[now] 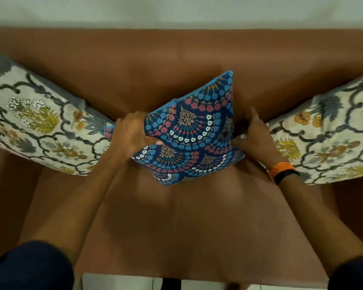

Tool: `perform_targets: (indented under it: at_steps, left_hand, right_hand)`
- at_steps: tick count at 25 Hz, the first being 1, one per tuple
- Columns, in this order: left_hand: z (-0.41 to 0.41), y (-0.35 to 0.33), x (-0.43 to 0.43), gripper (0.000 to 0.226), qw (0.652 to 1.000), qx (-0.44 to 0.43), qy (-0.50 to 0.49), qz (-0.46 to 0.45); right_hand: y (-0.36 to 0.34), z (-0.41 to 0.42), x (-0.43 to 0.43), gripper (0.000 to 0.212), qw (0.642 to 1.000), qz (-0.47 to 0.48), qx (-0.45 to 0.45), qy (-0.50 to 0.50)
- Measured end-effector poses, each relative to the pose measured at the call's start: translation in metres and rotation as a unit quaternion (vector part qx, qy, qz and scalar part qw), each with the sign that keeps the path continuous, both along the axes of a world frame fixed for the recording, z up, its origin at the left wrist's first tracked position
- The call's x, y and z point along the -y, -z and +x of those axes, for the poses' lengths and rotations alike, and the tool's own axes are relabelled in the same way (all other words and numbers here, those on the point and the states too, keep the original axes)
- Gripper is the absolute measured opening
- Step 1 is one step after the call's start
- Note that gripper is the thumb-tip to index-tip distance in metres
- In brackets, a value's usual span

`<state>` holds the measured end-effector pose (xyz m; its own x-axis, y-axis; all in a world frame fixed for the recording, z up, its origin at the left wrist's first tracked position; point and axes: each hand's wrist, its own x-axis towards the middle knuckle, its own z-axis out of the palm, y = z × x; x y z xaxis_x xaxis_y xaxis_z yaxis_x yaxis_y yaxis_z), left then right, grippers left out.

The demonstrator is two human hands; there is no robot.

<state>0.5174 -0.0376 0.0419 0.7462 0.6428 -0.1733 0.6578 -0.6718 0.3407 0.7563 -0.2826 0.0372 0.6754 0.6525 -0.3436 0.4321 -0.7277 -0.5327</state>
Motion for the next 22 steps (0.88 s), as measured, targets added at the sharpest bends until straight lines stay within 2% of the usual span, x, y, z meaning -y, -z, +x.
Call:
perform_targets:
  at_steps: [2, 4, 6, 9, 11, 14, 16, 22]
  left_hand:
    - [-0.036, 0.009, -0.016, 0.072, 0.994, 0.064, -0.053, -0.067]
    - [-0.070, 0.017, -0.024, 0.062, 0.980, 0.130, -0.094, -0.121]
    - [-0.089, 0.024, -0.024, 0.057, 0.969, 0.168, -0.115, -0.143]
    - [-0.093, 0.028, -0.021, 0.049, 0.947, 0.229, -0.140, -0.174]
    - [-0.095, 0.024, -0.025, 0.052, 0.935, 0.256, -0.153, -0.193]
    - [-0.099, 0.020, -0.037, 0.069, 0.920, 0.272, -0.154, -0.237]
    - [-0.094, 0.022, -0.037, 0.075, 0.929, 0.254, -0.140, -0.232]
    - [-0.077, 0.021, -0.023, 0.101, 0.934, 0.231, -0.103, -0.254]
  right_hand:
    - [0.017, -0.002, -0.008, 0.110, 0.991, -0.100, 0.058, -0.071]
    - [0.028, -0.010, -0.022, 0.114, 0.984, -0.117, 0.043, -0.127]
    - [0.030, -0.021, -0.038, 0.107, 0.989, -0.038, -0.033, -0.137]
    - [0.022, -0.029, -0.052, 0.079, 0.985, 0.095, -0.101, -0.103]
    - [0.009, -0.027, -0.053, 0.066, 0.981, 0.144, -0.105, -0.081]
    - [-0.012, -0.017, -0.045, 0.058, 0.975, 0.206, -0.066, -0.053]
    - [-0.017, -0.016, -0.041, 0.058, 0.978, 0.201, -0.017, -0.054]
    - [-0.001, -0.016, -0.040, 0.070, 0.988, 0.148, 0.005, -0.038]
